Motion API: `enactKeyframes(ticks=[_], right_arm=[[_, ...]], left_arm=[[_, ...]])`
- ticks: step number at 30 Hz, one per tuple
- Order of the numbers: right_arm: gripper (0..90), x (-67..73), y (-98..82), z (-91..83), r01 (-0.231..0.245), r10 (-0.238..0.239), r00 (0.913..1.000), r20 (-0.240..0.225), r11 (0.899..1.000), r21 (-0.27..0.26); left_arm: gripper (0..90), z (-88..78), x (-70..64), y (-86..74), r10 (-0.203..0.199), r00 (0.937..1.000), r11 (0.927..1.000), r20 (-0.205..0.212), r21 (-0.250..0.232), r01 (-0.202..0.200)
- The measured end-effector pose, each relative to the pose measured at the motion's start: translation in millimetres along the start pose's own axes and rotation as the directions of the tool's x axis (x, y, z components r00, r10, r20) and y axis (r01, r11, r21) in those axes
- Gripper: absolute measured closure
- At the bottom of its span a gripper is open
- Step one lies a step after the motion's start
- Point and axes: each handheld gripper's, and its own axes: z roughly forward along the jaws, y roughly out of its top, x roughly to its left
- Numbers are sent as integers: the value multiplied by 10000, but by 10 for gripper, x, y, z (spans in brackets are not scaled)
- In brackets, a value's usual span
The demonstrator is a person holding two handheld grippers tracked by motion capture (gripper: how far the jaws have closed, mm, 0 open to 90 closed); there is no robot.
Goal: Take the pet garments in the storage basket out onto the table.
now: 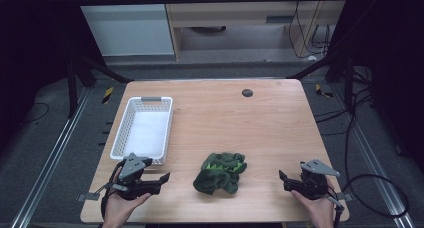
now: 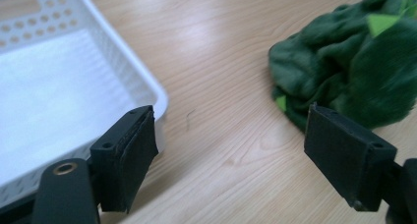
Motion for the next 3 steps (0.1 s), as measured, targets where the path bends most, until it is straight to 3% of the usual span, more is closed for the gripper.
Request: enactKeyframes(ticks=[3], right_arm=[[152,-4,-2,-7,30,-30,10000,32,10000,-15]], left_arm=[[193,-30,62,-112,-78,9995,9999,-298,87,81]])
